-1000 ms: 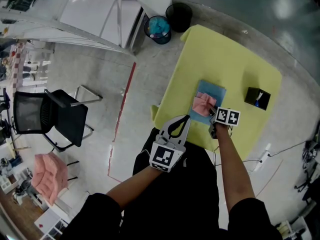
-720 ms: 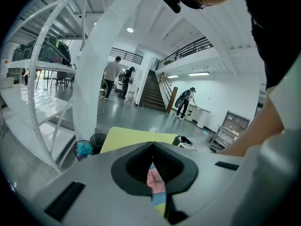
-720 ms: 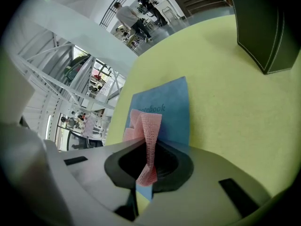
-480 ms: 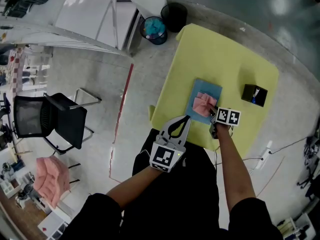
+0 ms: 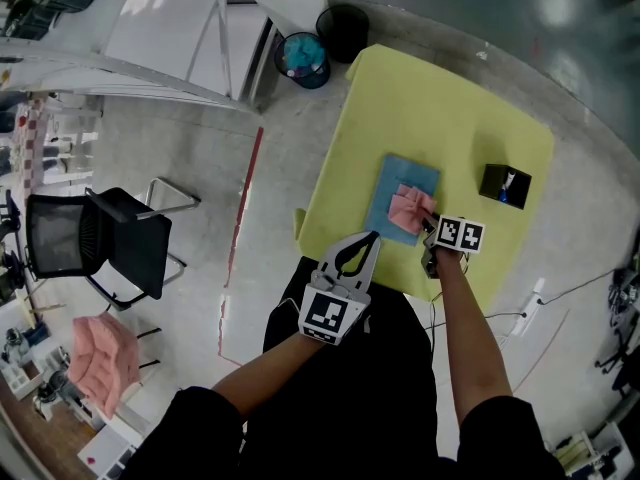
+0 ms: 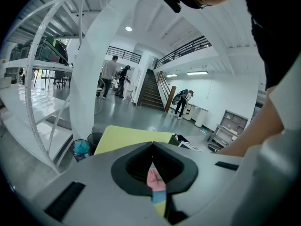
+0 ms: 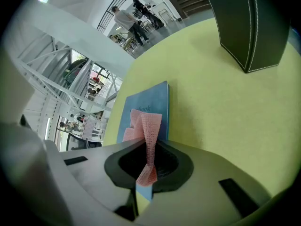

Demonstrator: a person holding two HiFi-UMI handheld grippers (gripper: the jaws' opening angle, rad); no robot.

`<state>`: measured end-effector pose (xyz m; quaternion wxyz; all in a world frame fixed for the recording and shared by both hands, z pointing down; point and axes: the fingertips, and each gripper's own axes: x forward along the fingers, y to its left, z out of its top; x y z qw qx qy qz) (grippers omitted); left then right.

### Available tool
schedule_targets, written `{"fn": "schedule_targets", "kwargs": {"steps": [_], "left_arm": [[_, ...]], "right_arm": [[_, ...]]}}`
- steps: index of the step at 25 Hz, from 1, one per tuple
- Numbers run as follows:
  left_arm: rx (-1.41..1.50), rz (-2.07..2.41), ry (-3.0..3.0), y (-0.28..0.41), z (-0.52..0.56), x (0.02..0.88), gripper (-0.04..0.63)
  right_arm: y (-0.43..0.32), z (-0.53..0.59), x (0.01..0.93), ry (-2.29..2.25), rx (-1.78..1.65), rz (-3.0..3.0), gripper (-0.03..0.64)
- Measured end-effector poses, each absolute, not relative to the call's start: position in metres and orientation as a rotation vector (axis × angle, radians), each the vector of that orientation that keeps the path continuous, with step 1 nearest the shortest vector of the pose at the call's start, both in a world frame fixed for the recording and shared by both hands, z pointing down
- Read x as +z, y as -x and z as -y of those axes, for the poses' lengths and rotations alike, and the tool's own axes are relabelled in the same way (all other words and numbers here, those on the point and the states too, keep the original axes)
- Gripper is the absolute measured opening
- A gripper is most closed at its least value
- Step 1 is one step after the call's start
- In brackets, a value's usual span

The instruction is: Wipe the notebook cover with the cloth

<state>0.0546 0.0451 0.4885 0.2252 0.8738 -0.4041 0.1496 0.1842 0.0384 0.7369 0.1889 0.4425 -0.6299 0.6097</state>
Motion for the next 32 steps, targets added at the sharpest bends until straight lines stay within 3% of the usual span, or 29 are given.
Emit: {"fn": "schedule_targets", "kwargs": {"steps": [23, 32], "left_arm": [[0.411, 1.133, -2.390, -0.052, -0.044, 0.491, 0.008], [0.391, 1.202, -2.384, -0.019, -0.031, 0.485, 0.008]], "right_arm": [[-0.201, -0.037, 0.706, -1.246, 1.660, 1.831, 0.038], [-0.146, -0.021, 0.640, -1.221, 1.639, 2.031, 0.038]]}}
